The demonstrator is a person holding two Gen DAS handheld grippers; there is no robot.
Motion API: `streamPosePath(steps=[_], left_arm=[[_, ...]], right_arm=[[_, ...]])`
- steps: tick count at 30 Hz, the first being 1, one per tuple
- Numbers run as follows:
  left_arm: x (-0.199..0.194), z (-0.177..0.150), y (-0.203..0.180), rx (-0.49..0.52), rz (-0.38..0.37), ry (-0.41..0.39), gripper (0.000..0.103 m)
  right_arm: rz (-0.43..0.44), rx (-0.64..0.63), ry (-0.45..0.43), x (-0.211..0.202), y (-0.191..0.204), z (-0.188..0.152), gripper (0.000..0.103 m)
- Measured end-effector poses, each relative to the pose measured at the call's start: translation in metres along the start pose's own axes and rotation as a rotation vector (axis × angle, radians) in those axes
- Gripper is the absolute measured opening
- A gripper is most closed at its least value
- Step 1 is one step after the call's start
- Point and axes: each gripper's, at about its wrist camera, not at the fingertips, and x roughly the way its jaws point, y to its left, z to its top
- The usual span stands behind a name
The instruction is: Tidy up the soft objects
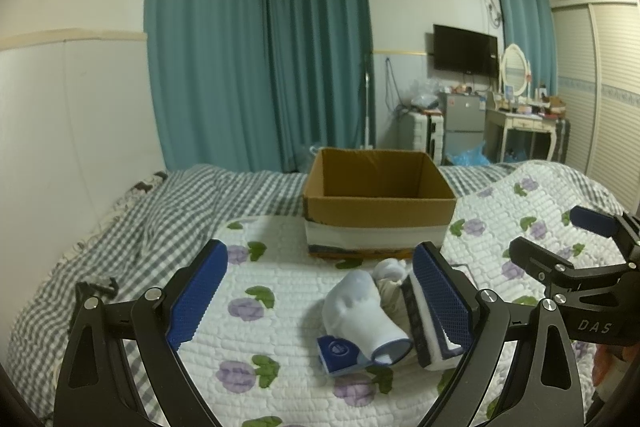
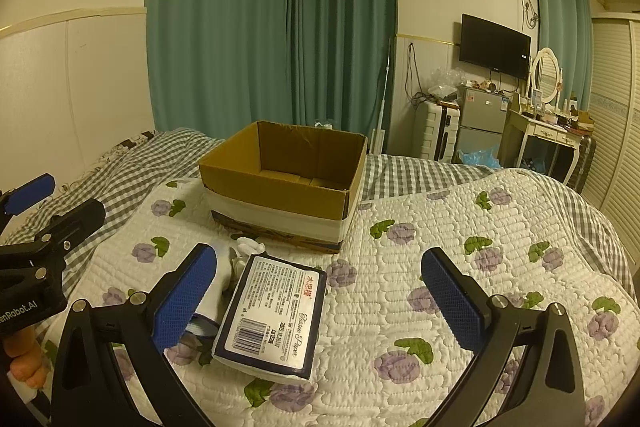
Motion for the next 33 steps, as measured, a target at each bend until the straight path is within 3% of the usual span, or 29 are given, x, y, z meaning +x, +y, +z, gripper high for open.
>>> streamPosePath(steps=[33], left_arm=[[0.0003, -0.0011, -0.0004, -0.005, 0.000, -0.002, 0.095]], right_arm=[[0.003, -0.003, 0.007, 0.0013, 0.0023, -0.0036, 0.103]])
